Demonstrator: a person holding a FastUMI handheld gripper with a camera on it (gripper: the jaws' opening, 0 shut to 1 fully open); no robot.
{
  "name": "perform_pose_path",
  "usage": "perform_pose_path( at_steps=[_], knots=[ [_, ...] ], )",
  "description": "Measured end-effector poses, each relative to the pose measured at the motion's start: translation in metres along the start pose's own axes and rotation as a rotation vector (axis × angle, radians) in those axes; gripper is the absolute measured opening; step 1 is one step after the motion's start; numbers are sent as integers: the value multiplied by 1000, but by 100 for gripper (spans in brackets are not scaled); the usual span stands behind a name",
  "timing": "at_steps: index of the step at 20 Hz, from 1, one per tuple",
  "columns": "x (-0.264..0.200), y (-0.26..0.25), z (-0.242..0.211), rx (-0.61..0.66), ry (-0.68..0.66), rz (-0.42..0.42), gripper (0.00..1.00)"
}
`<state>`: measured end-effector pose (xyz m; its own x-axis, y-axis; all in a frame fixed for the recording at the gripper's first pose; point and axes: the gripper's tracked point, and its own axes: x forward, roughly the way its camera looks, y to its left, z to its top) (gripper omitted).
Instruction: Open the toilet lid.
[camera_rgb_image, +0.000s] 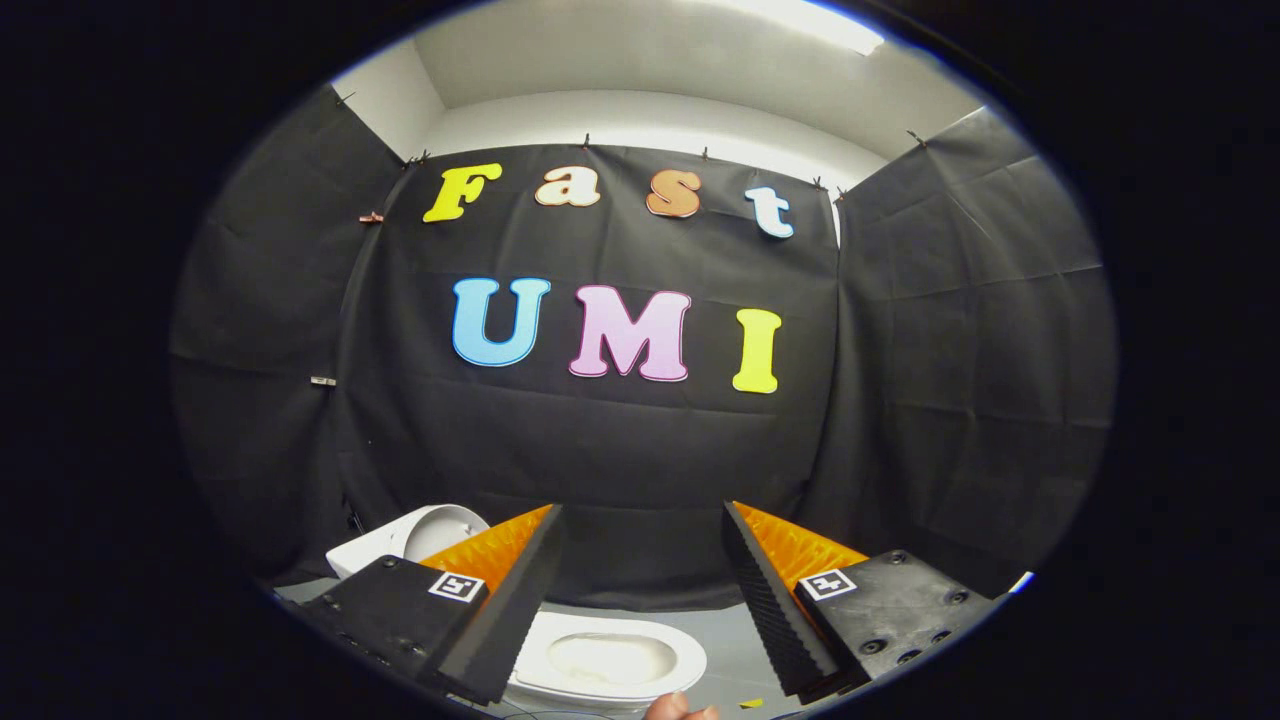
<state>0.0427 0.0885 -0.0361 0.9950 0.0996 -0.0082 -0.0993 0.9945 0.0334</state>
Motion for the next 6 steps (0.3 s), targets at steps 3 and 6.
perform_pose_path(
  at_steps=[3, 6],
  knots=[
    [1, -7, 3, 0, -9, -17, 98],
    [-2, -7, 2, 17, -9, -15, 98]
  ],
)
